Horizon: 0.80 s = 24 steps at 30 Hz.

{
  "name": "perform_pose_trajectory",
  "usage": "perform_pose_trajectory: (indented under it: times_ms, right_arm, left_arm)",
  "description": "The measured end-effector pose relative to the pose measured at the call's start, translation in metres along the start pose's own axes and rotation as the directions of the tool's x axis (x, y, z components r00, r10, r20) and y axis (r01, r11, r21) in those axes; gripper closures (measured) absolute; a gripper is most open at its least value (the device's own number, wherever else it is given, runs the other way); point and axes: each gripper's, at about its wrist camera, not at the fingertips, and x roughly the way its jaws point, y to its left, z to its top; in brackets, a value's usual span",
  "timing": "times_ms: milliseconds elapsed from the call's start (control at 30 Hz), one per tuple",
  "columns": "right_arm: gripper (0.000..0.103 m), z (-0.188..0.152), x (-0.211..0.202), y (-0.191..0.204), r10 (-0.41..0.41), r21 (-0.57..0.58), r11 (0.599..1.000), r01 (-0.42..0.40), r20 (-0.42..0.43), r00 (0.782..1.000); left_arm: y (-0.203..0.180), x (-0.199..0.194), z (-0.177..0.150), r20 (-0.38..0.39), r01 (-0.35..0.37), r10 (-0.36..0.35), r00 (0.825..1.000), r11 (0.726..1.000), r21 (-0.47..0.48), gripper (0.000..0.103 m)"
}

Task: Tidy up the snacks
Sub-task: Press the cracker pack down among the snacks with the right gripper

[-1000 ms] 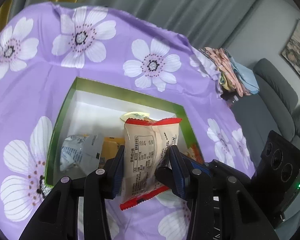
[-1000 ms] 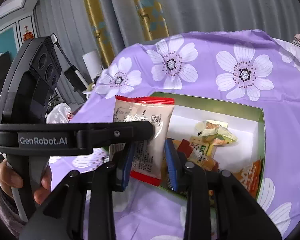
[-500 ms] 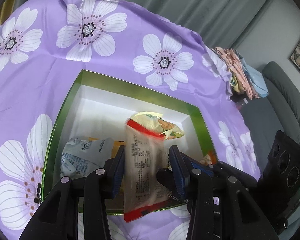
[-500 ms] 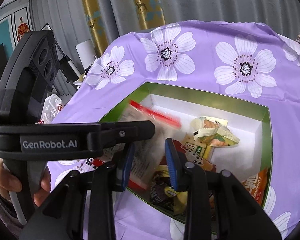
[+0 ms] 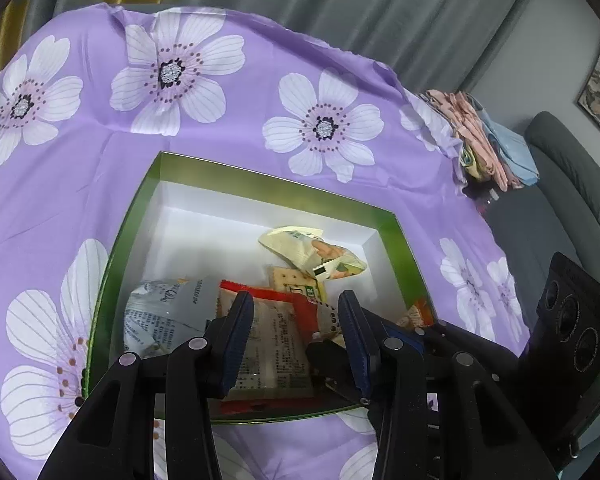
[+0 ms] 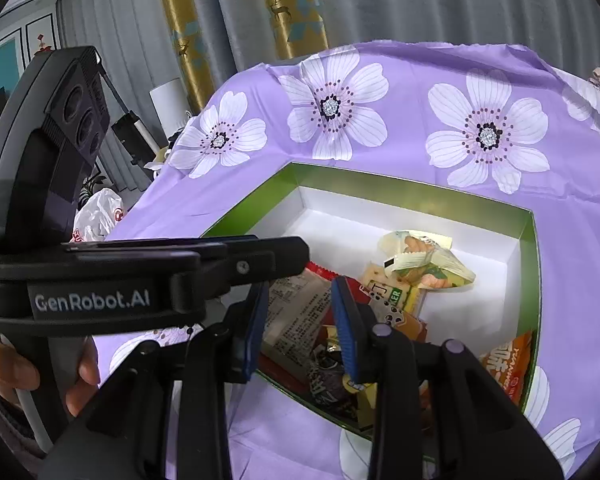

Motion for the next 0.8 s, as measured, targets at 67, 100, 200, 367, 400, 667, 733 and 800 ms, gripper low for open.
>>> perform_pose_trajectory:
  times_ms: [67,100,200,367,400,667,733,800]
  right_arm:
    - [0.069,-0.0001,-0.0006,-0.0001,0.000,0.001,1.000,0.000,0.002,1.000]
    - [0.069,-0.0001,-0.0005,0.0000,-0.002,0.001,1.000,0.002,0.001,1.000]
    - [0.069,-0.0003,-0.0007,-0.0017,-0.003,0.009,1.000,0.003,0.002,1.000]
    - [0.069,-0.0001,0.0004,-0.0030,-0.006,0.013,1.000,0.006,-0.002,1.000]
    - [0.069,0.0000,0.0006,-0.0027,-0.007,0.012,1.000,0.007,-0.003,1.000]
    - [0.069,-0.0010,0.0023,-0.0050,-0.007,0.018,1.000,0.008,-0.010,1.000]
    - [0.069,-0.0011,0.0026,-0.0058,-0.009,0.018,1.000,0.009,-0.012,1.000]
    - [0.069,-0.0012,0.0031,-0.0057,-0.011,0.017,1.000,0.011,-0.014,1.000]
  left_arm:
    - [-0.0011,-0.0004,0.0000,0.003,-0.007,0.007,1.000,1.000,0.005,0.060]
    - [-0.0013,-0.0004,-0.0001,0.003,-0.010,0.010,1.000,1.000,0.006,0.060]
    - [-0.0016,-0.0004,-0.0009,0.006,-0.034,0.034,0.999,0.999,0.014,0.060]
    - [0.0017,0.0011,-0.0005,0.006,-0.044,0.044,0.999,0.999,0.009,0.060]
    - [0.0022,0.0015,-0.0002,0.004,-0.043,0.043,0.999,0.999,0.008,0.060]
    - [0.0036,0.0051,-0.0013,-0.002,-0.048,0.048,0.999,0.999,0.008,0.060]
    - [0.0034,0.0057,-0.0016,-0.003,-0.050,0.050,0.999,0.999,0.009,0.060]
    - [0.0035,0.0070,-0.0010,-0.005,-0.050,0.050,0.999,0.999,0.008,0.060]
